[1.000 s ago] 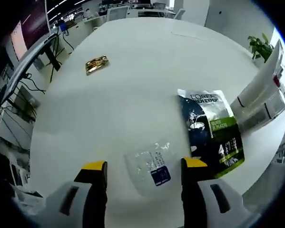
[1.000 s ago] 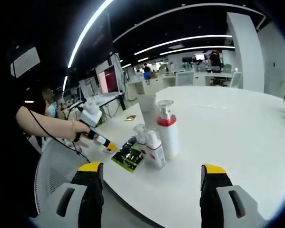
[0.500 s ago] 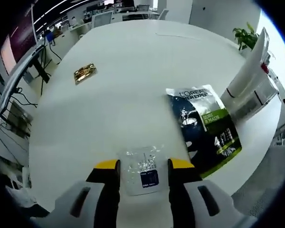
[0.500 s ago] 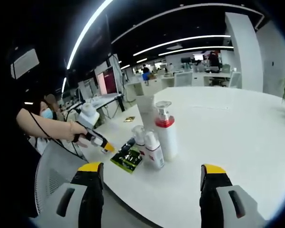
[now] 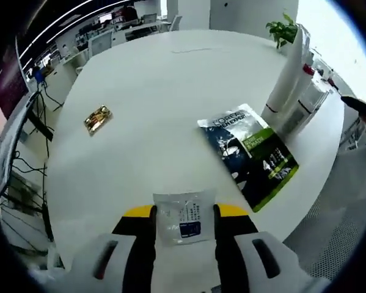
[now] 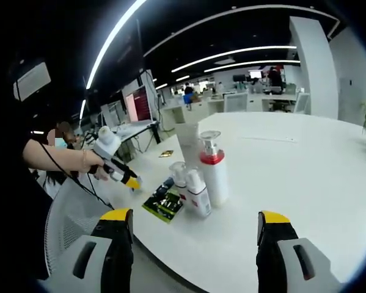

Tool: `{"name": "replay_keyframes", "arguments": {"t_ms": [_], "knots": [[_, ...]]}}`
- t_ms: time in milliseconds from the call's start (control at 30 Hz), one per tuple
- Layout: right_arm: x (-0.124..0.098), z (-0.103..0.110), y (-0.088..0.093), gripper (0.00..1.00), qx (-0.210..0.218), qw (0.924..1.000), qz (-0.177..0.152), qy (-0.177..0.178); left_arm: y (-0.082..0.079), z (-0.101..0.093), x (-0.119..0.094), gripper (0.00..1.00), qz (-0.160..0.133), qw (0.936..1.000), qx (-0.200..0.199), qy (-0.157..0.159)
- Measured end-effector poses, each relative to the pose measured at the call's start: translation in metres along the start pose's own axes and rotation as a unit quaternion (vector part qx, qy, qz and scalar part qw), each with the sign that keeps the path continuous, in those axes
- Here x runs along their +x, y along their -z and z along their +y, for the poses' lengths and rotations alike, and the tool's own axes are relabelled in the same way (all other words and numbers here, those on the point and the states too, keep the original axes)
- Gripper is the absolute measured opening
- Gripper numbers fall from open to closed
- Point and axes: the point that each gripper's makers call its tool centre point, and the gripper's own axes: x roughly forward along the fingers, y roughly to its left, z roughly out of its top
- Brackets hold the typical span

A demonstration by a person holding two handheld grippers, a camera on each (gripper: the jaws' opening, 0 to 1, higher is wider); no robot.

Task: Arrange the skincare products in the storage area until every visible bottle or jar stands upright without overlapping.

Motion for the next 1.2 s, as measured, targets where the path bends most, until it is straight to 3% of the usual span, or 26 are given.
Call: {"name": "replay_keyframes", "arguments": {"t_ms": [67, 200, 267, 367, 433, 500, 567, 633, 767, 867, 967, 1067, 1167, 1200], "knots": [[0.000, 0.000, 0.000, 0.86, -0.001, 1.0000, -0.001, 0.000, -0.013, 0.001, -0.009, 0.31, -0.009, 0.9993, 0.037, 0.005], [0.000, 0.000, 0.000, 0.86, -0.002, 1.0000, -0.001, 0.000, -0.024, -0.004, -0.015, 0.31, -0.020, 0.9972, 0.067, 0.027], [0.000, 0.000, 0.000, 0.86, -0.002, 1.0000, -0.002, 0.000, -0.026, -0.008, -0.018, 0.31, -0.015, 0.9920, 0.120, 0.036], [0.000, 0.000, 0.000, 0.86, -0.003, 1.0000, -0.002, 0.000, -0.026, -0.019, -0.017, 0.32, -0.005, 0.9709, 0.234, 0.052], [0.000, 0.000, 0.000, 0.86, -0.003, 1.0000, -0.002, 0.000, -0.023, -0.032, -0.018, 0.32, -0.001, 0.9556, 0.284, 0.080], [0.000, 0.000, 0.000, 0.86, -0.004, 1.0000, -0.002, 0.000, -0.020, -0.044, -0.018, 0.32, 0.003, 0.9484, 0.301, 0.100], [0.000, 0.001, 0.001, 0.86, -0.004, 1.0000, -0.001, 0.000, -0.018, -0.039, -0.013, 0.32, 0.013, 0.9398, 0.322, 0.113], [0.000, 0.001, 0.001, 0.86, -0.003, 1.0000, 0.000, 0.001, -0.011, -0.046, -0.014, 0.32, 0.036, 0.9236, 0.359, 0.129], [0.000, 0.001, 0.002, 0.86, -0.002, 1.0000, 0.002, 0.001, 0.003, -0.052, -0.004, 0.32, 0.069, 0.9032, 0.391, 0.163], [0.000, 0.002, 0.002, 0.86, -0.003, 1.0000, 0.005, 0.001, 0.007, -0.048, 0.007, 0.31, 0.087, 0.8911, 0.408, 0.178], [0.001, 0.001, 0.003, 0.86, -0.002, 1.0000, 0.008, 0.003, 0.007, -0.048, 0.017, 0.32, 0.090, 0.8871, 0.407, 0.199], [0.001, 0.000, 0.004, 0.86, -0.001, 0.9999, 0.012, 0.007, 0.011, -0.051, 0.020, 0.32, 0.107, 0.8790, 0.413, 0.212], [0.001, -0.001, 0.005, 0.86, 0.001, 0.9999, 0.014, 0.010, 0.013, -0.050, 0.030, 0.32, 0.120, 0.8664, 0.437, 0.210], [0.001, -0.001, 0.005, 0.86, 0.001, 0.9998, 0.014, 0.010, 0.012, -0.056, 0.027, 0.32, 0.119, 0.8657, 0.438, 0.211]]}}
